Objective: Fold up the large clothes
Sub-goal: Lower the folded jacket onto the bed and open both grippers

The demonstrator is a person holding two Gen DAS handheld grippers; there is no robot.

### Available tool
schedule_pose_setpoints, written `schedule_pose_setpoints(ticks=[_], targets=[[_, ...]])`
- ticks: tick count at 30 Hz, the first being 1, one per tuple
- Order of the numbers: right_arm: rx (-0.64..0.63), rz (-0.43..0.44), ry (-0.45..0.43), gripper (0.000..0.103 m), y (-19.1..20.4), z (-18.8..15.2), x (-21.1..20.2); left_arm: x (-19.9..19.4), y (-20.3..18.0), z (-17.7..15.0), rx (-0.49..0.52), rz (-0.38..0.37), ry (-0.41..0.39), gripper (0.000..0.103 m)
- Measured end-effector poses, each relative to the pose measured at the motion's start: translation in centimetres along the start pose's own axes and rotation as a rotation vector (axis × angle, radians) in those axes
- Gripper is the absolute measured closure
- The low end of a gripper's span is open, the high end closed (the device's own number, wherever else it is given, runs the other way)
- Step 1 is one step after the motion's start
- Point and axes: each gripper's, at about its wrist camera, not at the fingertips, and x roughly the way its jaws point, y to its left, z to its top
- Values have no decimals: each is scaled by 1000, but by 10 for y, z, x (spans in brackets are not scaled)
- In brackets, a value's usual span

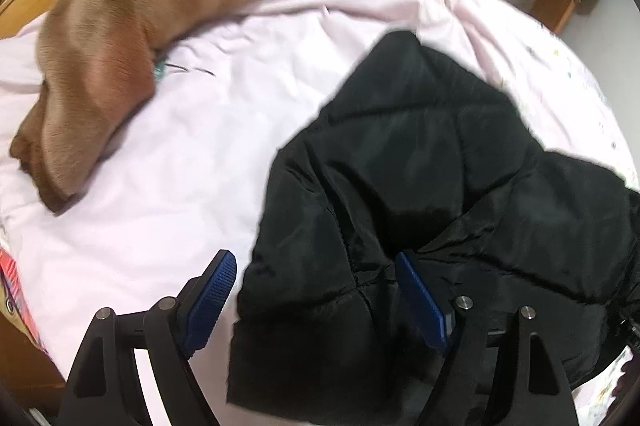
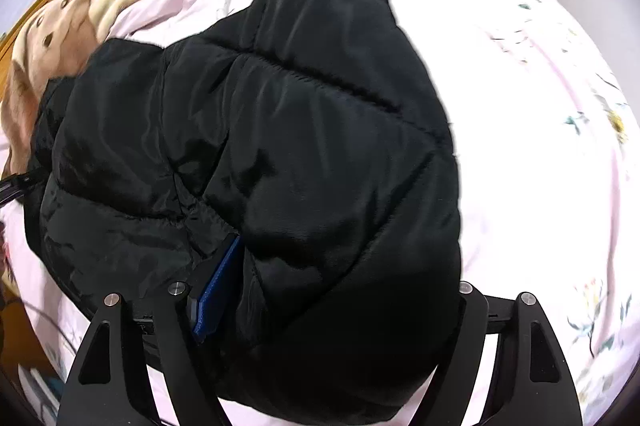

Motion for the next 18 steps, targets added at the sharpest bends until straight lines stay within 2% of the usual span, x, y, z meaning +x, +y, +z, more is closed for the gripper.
schedule_pose_setpoints(ticks=[4,6,9,11,16,18], targets=[[-1,-43,-55,25,10,-6,-20,-38,0,-13,-9,-29,-40,22],[13,-65,-131,25,10,-7,-36,-55,2,-20,9,-58,-60,22],[148,-32,-191,25,-12,-2,-56,-80,-2,-38,25,-97,-89,22],[185,-14,-204,25,-18,-3,-68,-81,-1,-39,31,-132,-89,22],[96,-32,-244,25,2,-26,-94,-95,-16,-71,66,-139,-104,22],[79,-28,-268,25,11,-39,-107,-101,-20,-83,76,-178,-110,22]])
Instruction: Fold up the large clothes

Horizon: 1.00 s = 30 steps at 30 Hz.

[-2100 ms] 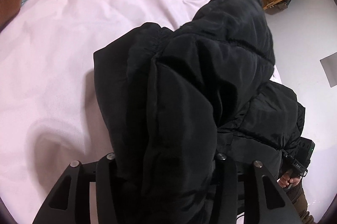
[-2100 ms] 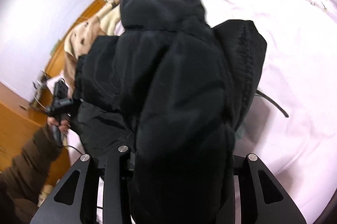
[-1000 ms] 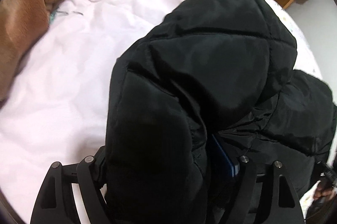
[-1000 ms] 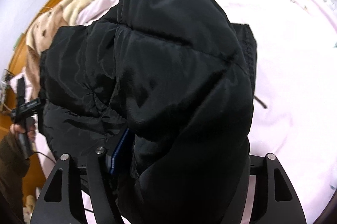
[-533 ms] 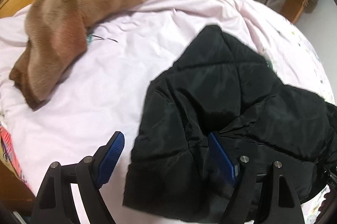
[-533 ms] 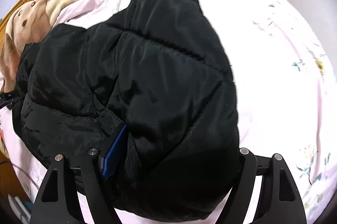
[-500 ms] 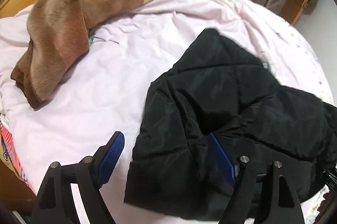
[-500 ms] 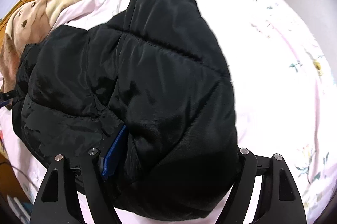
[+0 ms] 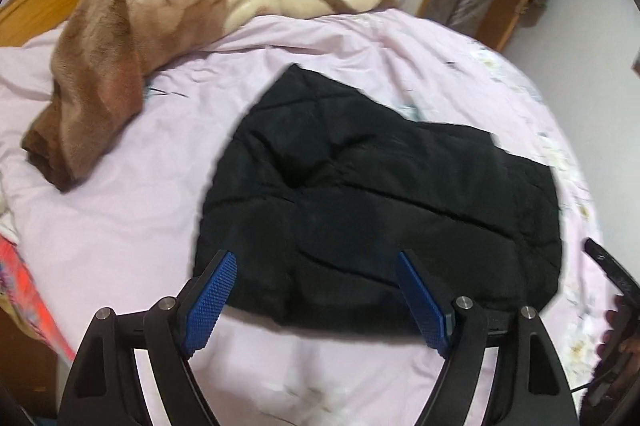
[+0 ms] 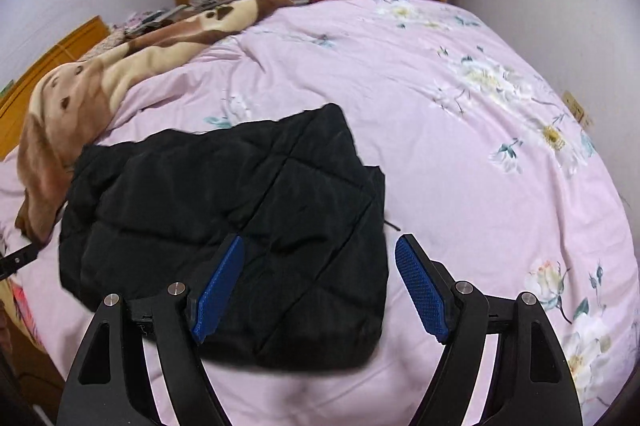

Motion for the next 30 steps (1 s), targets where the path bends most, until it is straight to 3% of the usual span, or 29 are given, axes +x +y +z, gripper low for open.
schedule_pose_setpoints(ticks=[6,15,30], targets=[[-50,-7,-37,25,19,-22,-28,-30,-15,-33,-13,42,-28,22],[-101,8,-84,25,54,-69,-78,-83,-31,-95,8,140,-153,22],[-125,-3,-149,25,73,-121,-125,-125,-78,-152,126,106,-259,22]])
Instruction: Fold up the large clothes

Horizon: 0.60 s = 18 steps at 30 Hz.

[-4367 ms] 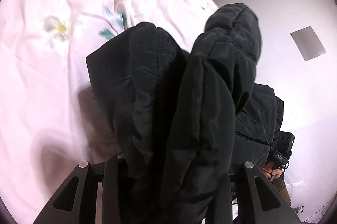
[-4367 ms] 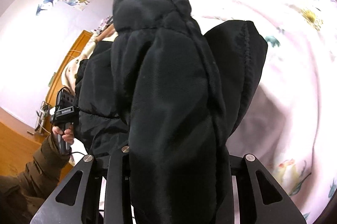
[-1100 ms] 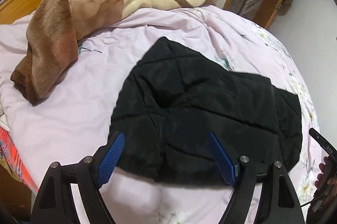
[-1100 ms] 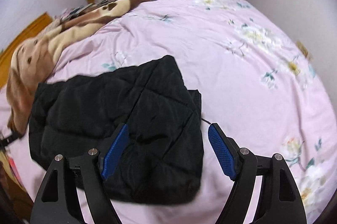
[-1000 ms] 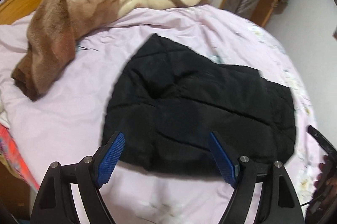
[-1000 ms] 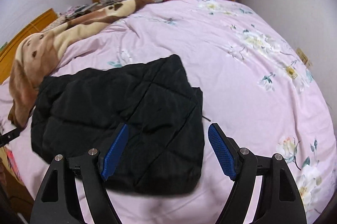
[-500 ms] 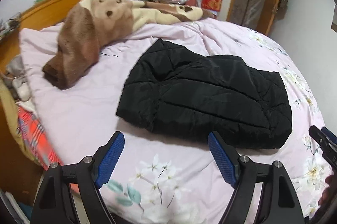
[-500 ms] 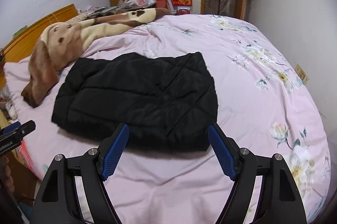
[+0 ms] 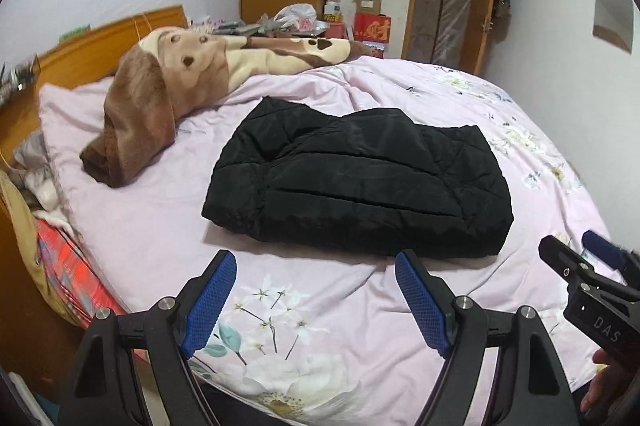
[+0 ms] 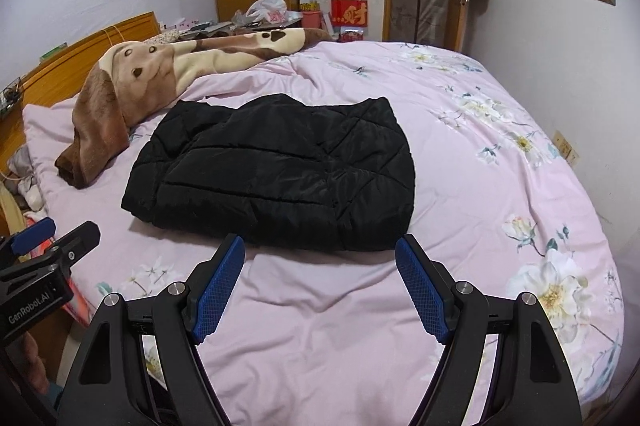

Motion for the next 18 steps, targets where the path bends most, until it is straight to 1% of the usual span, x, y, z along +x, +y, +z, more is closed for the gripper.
schedule_pose_setpoints(ticks=[4,9,12,18], targets=[[-16,-12,-22,25,3,-5,-8,-4,-7,-3,10,-39,2,22],[-15,-15,-37,25,3,-5,-15,-8,-11,-5,23,-28,-17,22],[-7,-8,-39,25,2,-5,-16,-10,-11,-5,17,-40,-15,22],[-11,-11,-37,25,4,-7,-17,-13,-13,-7,16,-33,-16,21]])
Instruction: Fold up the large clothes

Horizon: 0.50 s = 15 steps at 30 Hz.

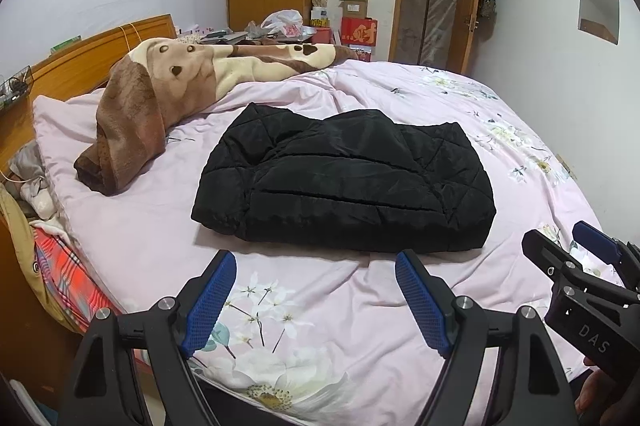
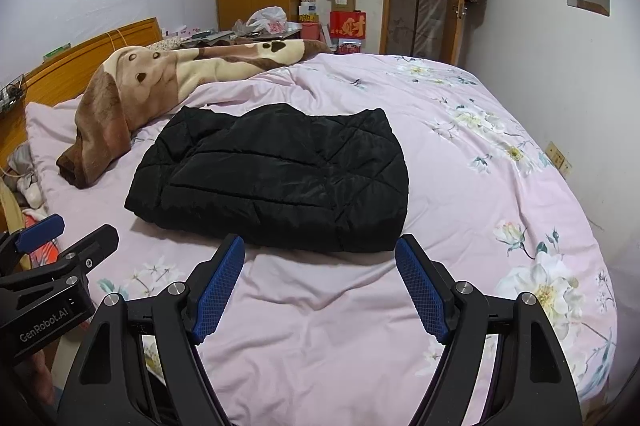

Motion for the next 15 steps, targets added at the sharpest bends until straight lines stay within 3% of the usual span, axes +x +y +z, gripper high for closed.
schedule_pose_setpoints(ticks=[15], targets=[[7,1,9,25,0,-3,1,-2,-3,-2,-2,14,7,21]])
